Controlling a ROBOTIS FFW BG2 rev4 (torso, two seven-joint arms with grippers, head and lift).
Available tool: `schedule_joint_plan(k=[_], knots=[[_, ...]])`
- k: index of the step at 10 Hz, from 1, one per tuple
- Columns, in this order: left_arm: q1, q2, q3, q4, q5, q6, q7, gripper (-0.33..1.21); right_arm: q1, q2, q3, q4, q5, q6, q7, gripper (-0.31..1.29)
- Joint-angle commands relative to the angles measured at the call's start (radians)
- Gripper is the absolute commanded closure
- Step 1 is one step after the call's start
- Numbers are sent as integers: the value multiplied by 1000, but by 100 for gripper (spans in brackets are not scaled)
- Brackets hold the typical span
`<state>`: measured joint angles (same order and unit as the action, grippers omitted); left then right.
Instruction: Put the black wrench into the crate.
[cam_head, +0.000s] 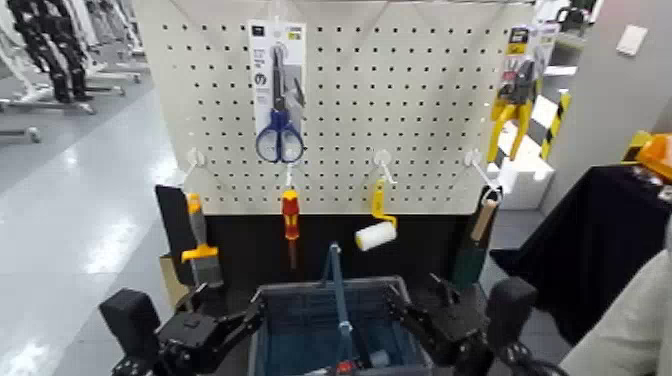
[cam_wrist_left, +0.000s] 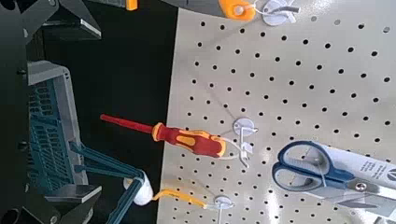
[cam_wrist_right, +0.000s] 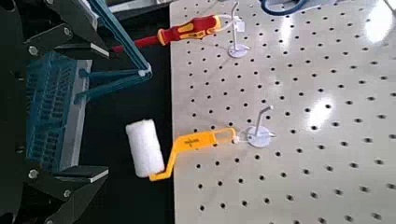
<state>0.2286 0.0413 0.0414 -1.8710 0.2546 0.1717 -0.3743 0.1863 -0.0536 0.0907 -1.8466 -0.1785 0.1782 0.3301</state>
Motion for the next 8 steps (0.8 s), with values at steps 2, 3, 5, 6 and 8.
schedule_joint_plan(k=[2,3,5,6,8], knots=[[11,-3,3,15,-1,-8,0,14,160,-8,4,-34,11,-184,-141,37],[17,-6,5,26,-6,-26,0,14,188,-15,6,-43,19,-221,-175,37],[44,-9,8,75,-32,-127,-2,14,254,-20,-2,-60,42,-299,-210,37],[71,-11,6,101,-38,-182,-3,14,295,-20,-2,-76,54,-338,-235,37],[130,-29,20,99,-41,-210,0,14,394,-20,11,-122,88,-356,-347,38]])
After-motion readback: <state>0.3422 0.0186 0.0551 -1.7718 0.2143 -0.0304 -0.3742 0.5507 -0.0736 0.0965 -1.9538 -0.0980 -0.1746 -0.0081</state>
